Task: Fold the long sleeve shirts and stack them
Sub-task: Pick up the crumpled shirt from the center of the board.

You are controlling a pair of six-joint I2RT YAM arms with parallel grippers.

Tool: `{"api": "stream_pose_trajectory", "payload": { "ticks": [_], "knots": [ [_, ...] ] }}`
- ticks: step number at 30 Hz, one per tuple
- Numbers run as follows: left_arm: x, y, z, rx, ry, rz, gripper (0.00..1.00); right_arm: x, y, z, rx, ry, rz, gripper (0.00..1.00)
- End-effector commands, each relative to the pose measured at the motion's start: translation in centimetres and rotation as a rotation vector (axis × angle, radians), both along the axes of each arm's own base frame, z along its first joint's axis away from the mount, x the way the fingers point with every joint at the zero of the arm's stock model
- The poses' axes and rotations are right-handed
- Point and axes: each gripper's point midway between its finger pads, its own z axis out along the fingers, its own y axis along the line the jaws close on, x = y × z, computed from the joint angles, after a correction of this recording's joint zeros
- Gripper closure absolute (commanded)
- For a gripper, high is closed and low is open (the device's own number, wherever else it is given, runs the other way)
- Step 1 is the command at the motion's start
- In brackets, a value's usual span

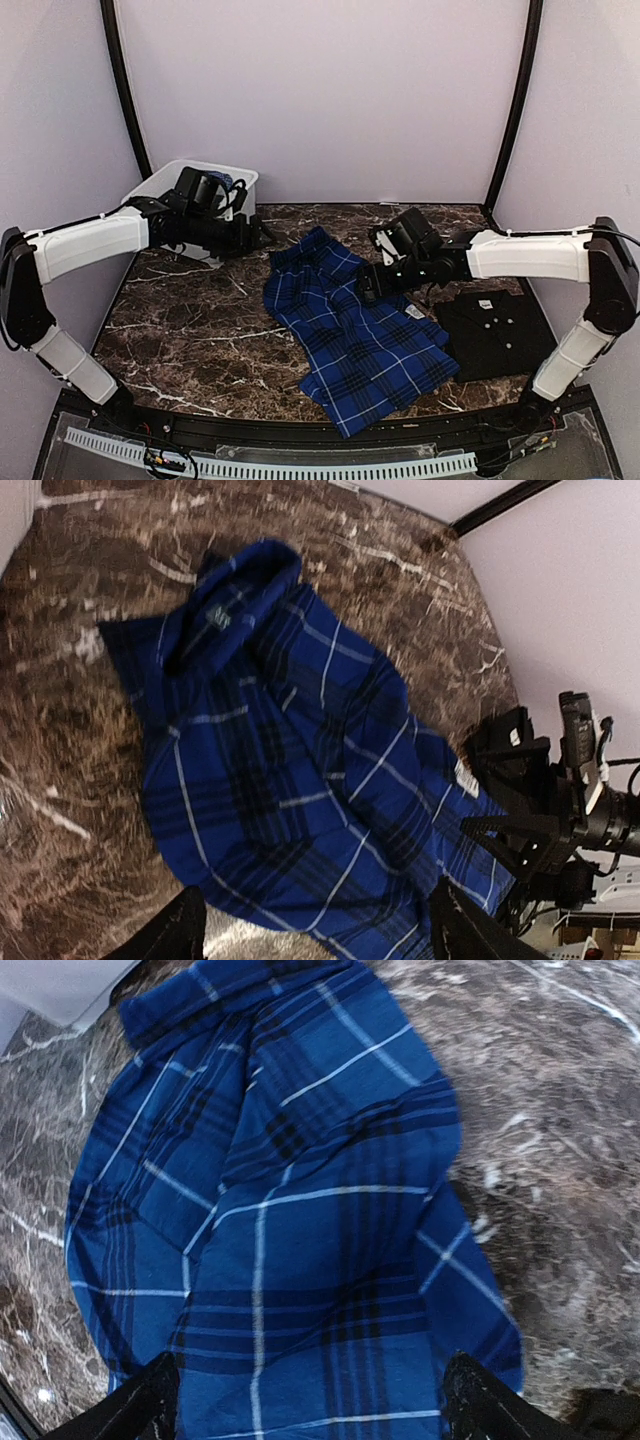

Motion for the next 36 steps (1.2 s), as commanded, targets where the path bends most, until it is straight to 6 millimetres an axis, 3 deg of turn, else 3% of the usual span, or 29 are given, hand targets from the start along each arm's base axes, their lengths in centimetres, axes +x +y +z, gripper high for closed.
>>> {"api": "stream_pose_trajectory", "payload": {
  "ticks": [1,4,8,13,16,18,21,22,27,33,34,36],
  "knots": [
    [-4.4,-0.3,-4.4,0.011,0.127,-0.012,0.26,-2.4,3.9,-0.8,0.024,0.049,0.076,0.14],
    [-7.4,-1.8,-7.6,0.005,0.22,-0.054,0.26,-3.6,5.4,-2.0,0.004,0.079,0.091,0.17],
    [-9.0,-3.9,-10.8,0.001,0.292,-0.079,0.3,-4.0,6.3,-3.4,-0.035,0.102,0.072,0.25],
    [-8.8,-5.6,-13.0,0.009,0.313,-0.057,0.4,-3.4,5.9,-4.0,-0.071,0.103,0.003,0.38],
    [-8.4,-6.0,-14.5,0.033,0.334,-0.03,0.55,-3.0,6.0,-3.9,-0.072,0.097,-0.011,0.46],
    [-8.2,-5.8,-15.3,0.07,0.336,-0.007,0.64,-2.9,6.0,-3.9,-0.077,0.095,-0.014,0.58],
    [-7.9,-5.4,-15.5,0.096,0.324,0.014,0.73,-2.6,6.2,-3.6,-0.073,0.087,-0.016,0.73],
    [-7.9,-5.2,-15.6,0.108,0.322,0.025,0.81,-2.5,6.2,-3.5,-0.075,0.082,-0.019,0.79],
    [-7.2,-3.8,-14.2,0.149,0.262,0.067,1.0,-1.6,5.3,-2.5,-0.113,0.039,-0.056,1.0],
    [-6.8,-2.5,-12.3,0.2,0.191,0.089,1.0,-1.0,4.5,-1.0,-0.094,0.023,-0.078,0.98],
    [-6.7,-2.3,-12.2,0.206,0.184,0.089,1.0,-1.3,4.9,-1.0,-0.082,0.035,-0.064,0.82],
    [-6.7,-2.4,-12.0,0.215,0.18,0.08,1.0,-1.9,5.8,-0.8,-0.062,0.047,-0.032,0.6]
  ]
}}
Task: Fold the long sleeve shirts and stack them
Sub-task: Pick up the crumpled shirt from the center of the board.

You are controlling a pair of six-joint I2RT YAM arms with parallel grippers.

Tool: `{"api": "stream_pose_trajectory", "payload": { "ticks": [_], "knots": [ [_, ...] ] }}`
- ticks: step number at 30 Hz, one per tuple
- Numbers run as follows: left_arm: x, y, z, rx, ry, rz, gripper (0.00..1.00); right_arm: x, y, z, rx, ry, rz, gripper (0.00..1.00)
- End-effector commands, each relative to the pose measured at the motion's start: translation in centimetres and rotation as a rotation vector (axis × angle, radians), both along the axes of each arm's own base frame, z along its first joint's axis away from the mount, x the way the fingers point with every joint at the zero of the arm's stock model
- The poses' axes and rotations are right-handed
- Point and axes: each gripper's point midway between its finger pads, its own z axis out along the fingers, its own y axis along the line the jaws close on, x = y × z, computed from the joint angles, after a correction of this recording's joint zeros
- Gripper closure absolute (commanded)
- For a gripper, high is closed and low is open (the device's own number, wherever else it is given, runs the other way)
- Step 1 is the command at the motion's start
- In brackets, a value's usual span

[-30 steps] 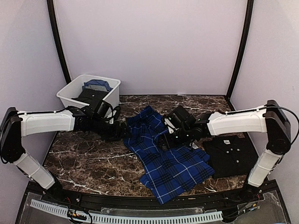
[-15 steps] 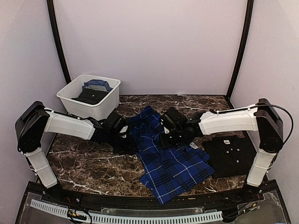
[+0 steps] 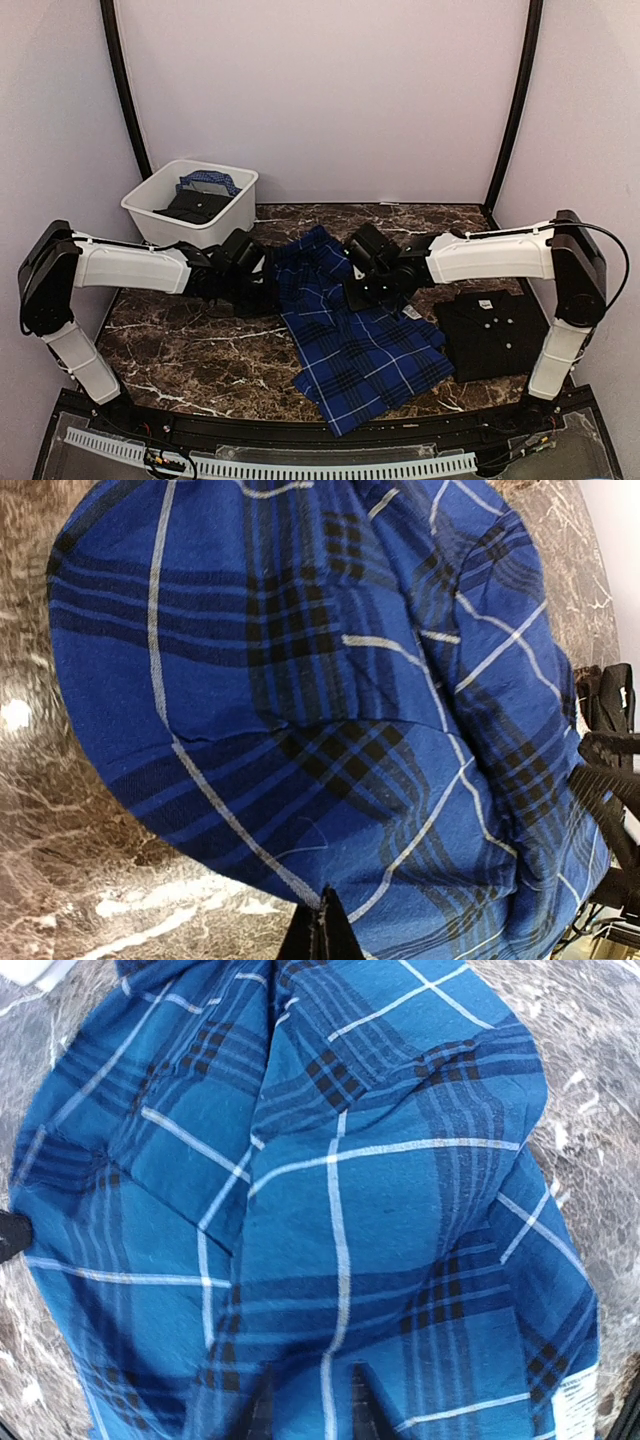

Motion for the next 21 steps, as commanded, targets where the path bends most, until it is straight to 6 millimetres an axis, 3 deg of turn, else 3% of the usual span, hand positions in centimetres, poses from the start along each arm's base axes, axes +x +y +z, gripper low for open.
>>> {"api": "stream_pose_trajectory", "payload": {
  "ticks": [1,4,7,10,13,16,19,21],
  "knots": [
    [0.5,0.4,2.1,0.035,-0.059,-0.016,1.0,-0.5,1.7,2.5,0.066,-0.017,0.035,0.52],
    [0.5,0.0,2.2,0.027,-0.055,-0.03,1.0,-2.0,3.0,2.2,0.051,-0.013,0.073,0.36],
    [0.8,-0.2,2.7,0.022,-0.062,-0.032,1.0,-2.8,3.2,0.2,0.003,0.019,0.067,0.35],
    [1.1,-0.2,3.3,0.029,-0.078,-0.034,1.0,-2.2,2.0,-1.3,-0.076,0.014,0.02,0.39],
    [1.4,0.0,4.2,0.048,-0.103,-0.032,1.0,-1.2,0.9,-1.7,-0.119,0.001,-0.014,0.49],
    [1.8,0.5,5.0,0.076,-0.131,-0.032,1.0,-0.3,0.3,-1.4,-0.119,-0.006,-0.034,0.69],
    [2.3,0.8,6.5,0.098,-0.168,-0.027,1.0,1.0,-1.2,0.5,-0.134,-0.058,-0.087,0.96],
    [2.6,0.9,7.9,0.108,-0.203,-0.038,1.0,2.1,-2.5,2.5,-0.135,-0.107,-0.134,1.0]
  ]
}}
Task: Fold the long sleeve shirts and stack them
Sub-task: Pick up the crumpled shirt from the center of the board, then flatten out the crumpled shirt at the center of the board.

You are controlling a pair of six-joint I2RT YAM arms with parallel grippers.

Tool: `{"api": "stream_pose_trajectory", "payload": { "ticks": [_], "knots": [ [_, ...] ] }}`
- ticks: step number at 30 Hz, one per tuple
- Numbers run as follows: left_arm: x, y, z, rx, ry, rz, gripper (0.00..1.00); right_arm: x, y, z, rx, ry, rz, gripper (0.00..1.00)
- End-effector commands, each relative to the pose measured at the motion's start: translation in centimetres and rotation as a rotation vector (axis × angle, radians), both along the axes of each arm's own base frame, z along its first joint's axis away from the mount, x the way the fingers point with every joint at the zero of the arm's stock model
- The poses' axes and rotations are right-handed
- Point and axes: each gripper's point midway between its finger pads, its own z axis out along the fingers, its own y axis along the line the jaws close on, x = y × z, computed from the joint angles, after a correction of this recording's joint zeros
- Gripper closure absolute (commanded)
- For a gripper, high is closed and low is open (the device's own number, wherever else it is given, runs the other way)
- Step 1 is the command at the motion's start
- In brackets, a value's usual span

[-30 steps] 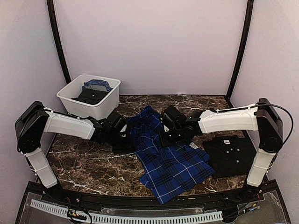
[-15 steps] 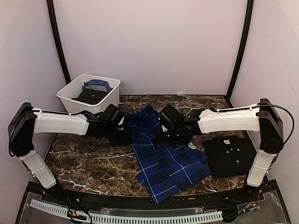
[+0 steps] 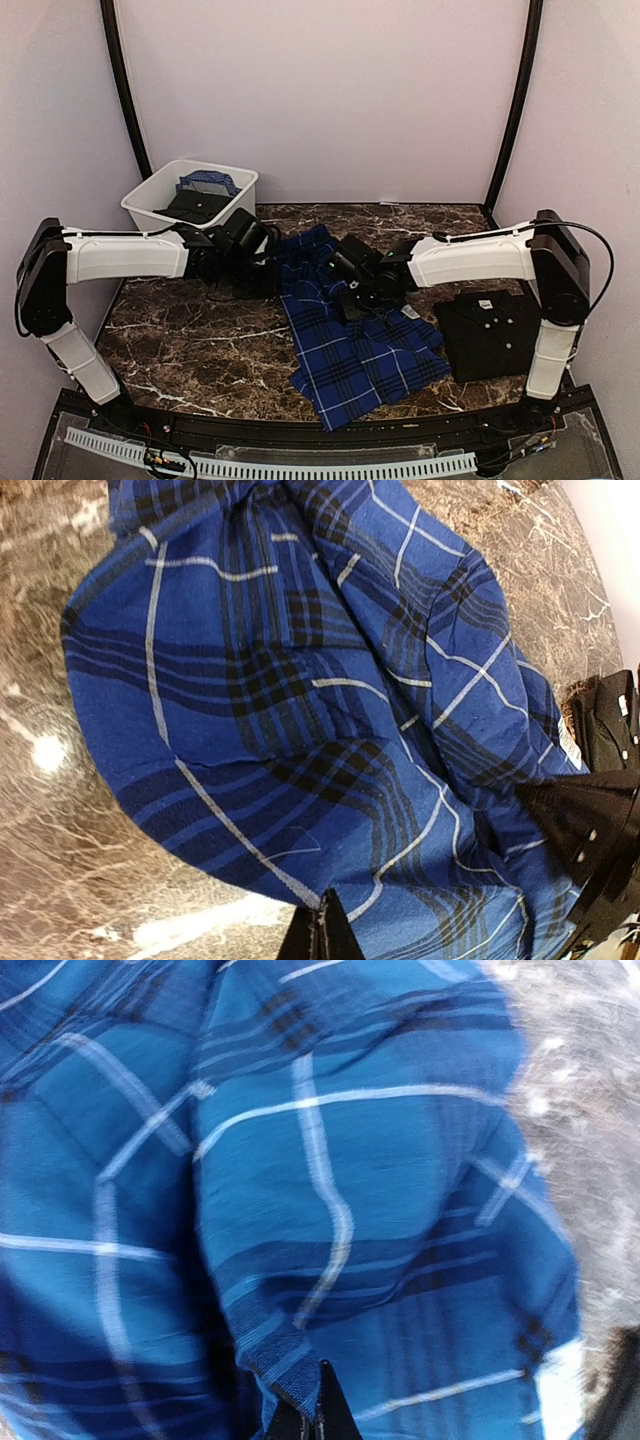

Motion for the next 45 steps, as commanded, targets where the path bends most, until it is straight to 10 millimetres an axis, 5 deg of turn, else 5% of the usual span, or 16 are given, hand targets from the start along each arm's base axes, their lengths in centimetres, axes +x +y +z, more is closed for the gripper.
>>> {"api": "stream_pose_trajectory", "payload": {
  "ticks": [1,6,12,16,20,24,28,33,37,40,43,44,45],
  "knots": [
    [0.8,1.0,4.9,0.043,-0.117,-0.009,1.0,3.3,-3.0,5.9,-0.005,-0.159,-0.122,1.0],
    [1.9,2.1,11.0,0.094,-0.27,-0.035,1.0,6.6,-8.5,14.1,-0.022,-0.378,-0.281,1.0],
    [2.0,3.9,22.6,0.106,-0.536,-0.08,1.0,7.5,-13.8,27.6,0.046,-0.696,-0.406,1.0],
    [-0.8,4.1,32.6,-0.034,-0.757,-0.192,1.0,5.8,-17.9,37.5,0.12,-0.919,-0.49,1.0],
    [-5.1,4.5,39.9,-0.16,-0.936,-0.333,1.0,2.6,-21.1,46.5,0.263,-1.112,-0.496,1.0],
    [-7.7,6.1,46.2,-0.236,-1.089,-0.349,1.0,-0.4,-23.9,52.5,0.367,-1.236,-0.5,1.0],
    [-7.2,8.8,50.9,-0.216,-1.205,-0.2,1.0,-1.7,-25.3,55.7,0.355,-1.306,-0.499,1.0],
    [-1.4,11.0,51.9,-0.078,-1.2,0.044,1.0,0.9,-24.0,55.0,0.2,-1.284,-0.485,1.0],
    [6.7,11.5,46.9,-0.094,-0.997,0.076,1.0,8.0,-22.7,49.6,0.126,-1.114,-0.43,1.0],
    [13.8,8.9,38.0,-0.056,-0.779,0.029,1.0,15.3,-23.4,39.7,0.051,-0.863,-0.423,1.0],
    [18.5,6.0,26.9,-0.014,-0.551,-0.026,1.0,19.4,-25.0,29.0,0.021,-0.644,-0.455,0.99],
    [19.9,5.5,22.9,0.006,-0.478,-0.02,1.0,20.2,-25.6,25.8,0.028,-0.583,-0.467,0.89],
    [20.6,5.4,19.8,0.029,-0.431,-0.012,0.84,20.5,-26.1,22.3,0.03,-0.515,-0.481,0.69]
  ]
}}
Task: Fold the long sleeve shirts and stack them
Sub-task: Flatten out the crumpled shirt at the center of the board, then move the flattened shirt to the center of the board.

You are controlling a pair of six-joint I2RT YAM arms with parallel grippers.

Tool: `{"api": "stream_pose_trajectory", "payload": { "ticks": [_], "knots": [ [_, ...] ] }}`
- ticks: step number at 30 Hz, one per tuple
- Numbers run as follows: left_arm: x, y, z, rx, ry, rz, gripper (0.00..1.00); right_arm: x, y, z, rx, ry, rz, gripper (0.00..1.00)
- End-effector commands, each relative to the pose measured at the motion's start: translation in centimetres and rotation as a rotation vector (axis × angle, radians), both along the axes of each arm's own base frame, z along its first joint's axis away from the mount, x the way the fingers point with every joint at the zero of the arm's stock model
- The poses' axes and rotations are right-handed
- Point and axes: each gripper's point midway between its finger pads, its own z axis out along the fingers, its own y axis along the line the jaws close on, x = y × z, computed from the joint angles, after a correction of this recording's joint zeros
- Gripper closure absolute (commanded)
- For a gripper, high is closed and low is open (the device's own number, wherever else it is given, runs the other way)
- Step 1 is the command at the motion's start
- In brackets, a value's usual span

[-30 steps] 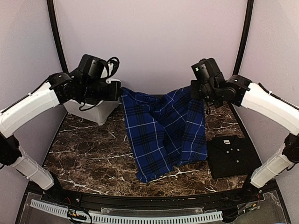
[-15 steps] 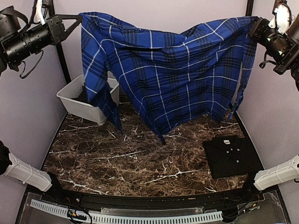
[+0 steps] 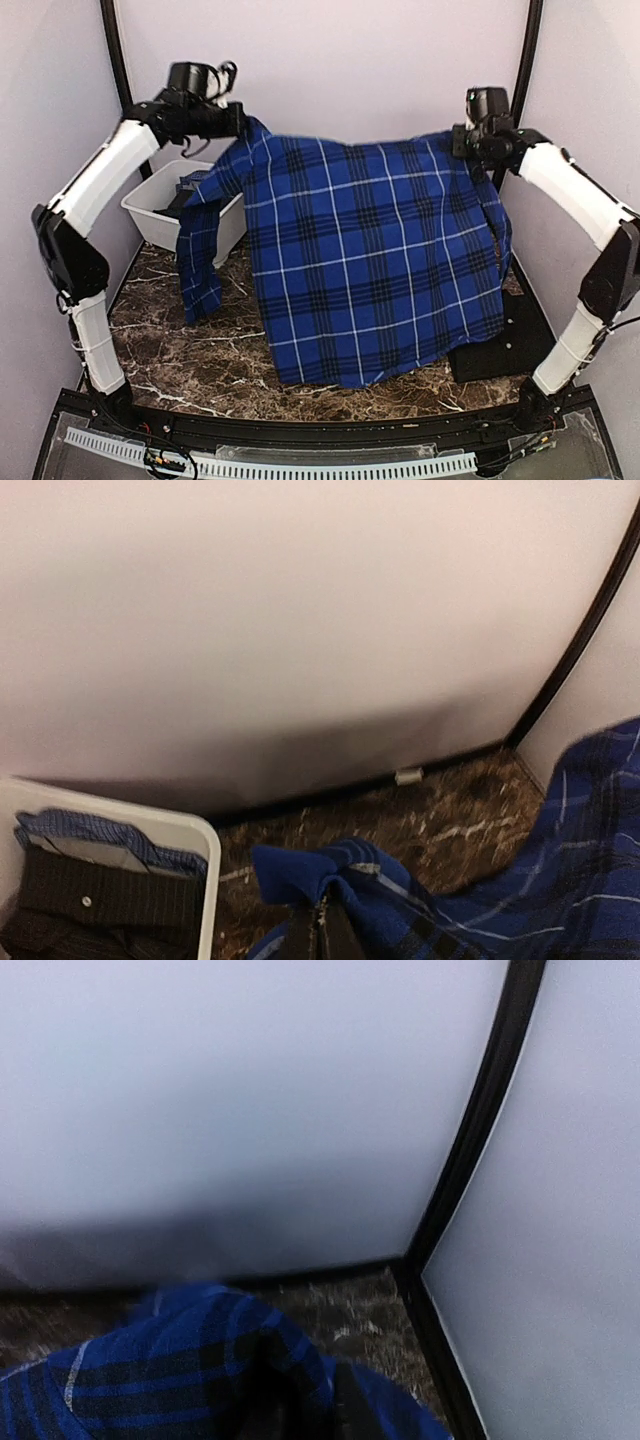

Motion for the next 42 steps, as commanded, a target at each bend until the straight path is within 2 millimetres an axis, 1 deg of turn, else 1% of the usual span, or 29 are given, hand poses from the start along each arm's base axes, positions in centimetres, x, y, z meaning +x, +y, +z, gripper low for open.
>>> {"api": "stream_pose_trajectory", "payload": {
  "ticks": [1,2,3,4,5,6,7,8,9,10,11,12,13,14,15,16,17,20,22,24,25,28,29,30,33,34,38,41,42],
  "knots": [
    [3.5,-2.8,-17.5,0.058,0.389,-0.023,0.74,1.7,-1.4,-16.2,0.133,0.366,0.019,0.53],
    [3.8,-2.7,-19.3,0.067,0.414,-0.005,0.59,1.4,-1.6,-18.7,0.141,0.424,0.009,0.41],
    [3.9,-2.7,-21.0,0.068,0.448,0.006,0.5,0.9,-1.6,-20.5,0.149,0.469,0.003,0.34],
    [3.9,-2.8,-21.4,0.06,0.452,0.007,0.34,0.3,-1.3,-21.7,0.162,0.494,0.01,0.3],
    [3.6,-3.2,-22.0,0.048,0.475,-0.005,0.28,-0.3,-1.0,-22.7,0.172,0.507,0.021,0.26],
    [3.3,-3.4,-21.8,0.043,0.474,-0.013,0.24,-1.0,-0.6,-23.6,0.184,0.513,0.037,0.23],
    [2.7,-4.0,-22.2,0.049,0.483,-0.026,0.22,-1.6,-0.1,-24.1,0.197,0.514,0.055,0.21],
    [2.3,-4.3,-21.7,0.047,0.473,-0.037,0.21,-2.4,0.4,-24.8,0.205,0.525,0.065,0.2],
    [1.5,-5.3,-22.3,0.053,0.483,-0.064,0.2,-3.0,0.9,-25.4,0.207,0.539,0.074,0.2],
    [0.9,-5.6,-21.9,0.049,0.477,-0.076,0.2,-3.9,1.3,-26.5,0.201,0.564,0.078,0.2],
    [-0.1,-6.7,-22.8,0.052,0.499,-0.098,0.2,-4.7,1.9,-27.3,0.196,0.587,0.086,0.2],
    [-0.8,-7.2,-22.6,0.045,0.499,-0.113,0.2,-5.3,2.6,-27.9,0.195,0.6,0.101,0.2],
    [-2.0,-8.3,-23.7,0.039,0.521,-0.144,0.2,-6.0,3.2,-28.7,0.198,0.616,0.113,0.2],
    [-2.9,-8.9,-23.5,0.03,0.52,-0.162,0.21,-6.7,3.9,-29.3,0.206,0.631,0.124,0.2],
    [-4.3,-10.2,-24.9,0.025,0.55,-0.196,0.21,-7.2,4.5,-29.7,0.213,0.639,0.138,0.2],
    [-5.5,-11.3,-25.1,0.02,0.556,-0.226,0.22,-7.9,5.4,-30.1,0.218,0.647,0.161,0.2],
    [-6.6,-12.0,-26.4,0.005,0.593,-0.252,0.23,-8.4,6.1,-30.5,0.221,0.656,0.178,0.2],
    [-10.2,-15.1,-28.7,-0.026,0.667,-0.339,0.25,-9.8,8.0,-32.0,0.22,0.696,0.225,0.2],
    [-12.6,-16.7,-30.4,-0.036,0.709,-0.39,0.25,-10.4,8.7,-32.9,0.22,0.72,0.234,0.21],
    [-15.0,-17.3,-32.8,-0.028,0.767,-0.423,0.26,-10.9,9.2,-33.7,0.22,0.738,0.238,0.21],
    [-15.5,-17.5,-33.4,-0.029,0.773,-0.431,0.26,-11.2,9.4,-34.1,0.225,0.748,0.243,0.21],
    [-18.1,-16.5,-37.1,-0.013,0.868,-0.428,0.26,-12.1,10.1,-35.6,0.242,0.782,0.255,0.21],
    [-18.4,-16.3,-37.5,-0.016,0.876,-0.428,0.27,-12.5,10.4,-36.1,0.247,0.793,0.26,0.21],
    [-19.3,-15.6,-38.8,-0.003,0.908,-0.419,0.27,-12.9,10.6,-36.7,0.25,0.808,0.264,0.21],
    [-20.8,-13.8,-40.8,0.034,0.959,-0.394,0.27,-14.2,11.5,-38.2,0.26,0.847,0.281,0.21],
    [-21.7,-12.9,-42.0,0.056,0.989,-0.382,0.27,-14.6,11.8,-38.7,0.259,0.862,0.286,0.21],
    [-24.1,-10.3,-44.3,0.114,1.058,-0.35,0.27,-16.7,12.5,-40.2,0.262,0.915,0.3,0.2],
    [-25.2,-8.6,-44.7,0.154,1.074,-0.329,0.28,-18.5,12.7,-40.8,0.28,0.949,0.304,0.2],
    [-26.0,-7.6,-45.2,0.182,1.094,-0.312,0.28,-19.3,12.9,-41.0,0.288,0.962,0.31,0.2]
  ]
}}
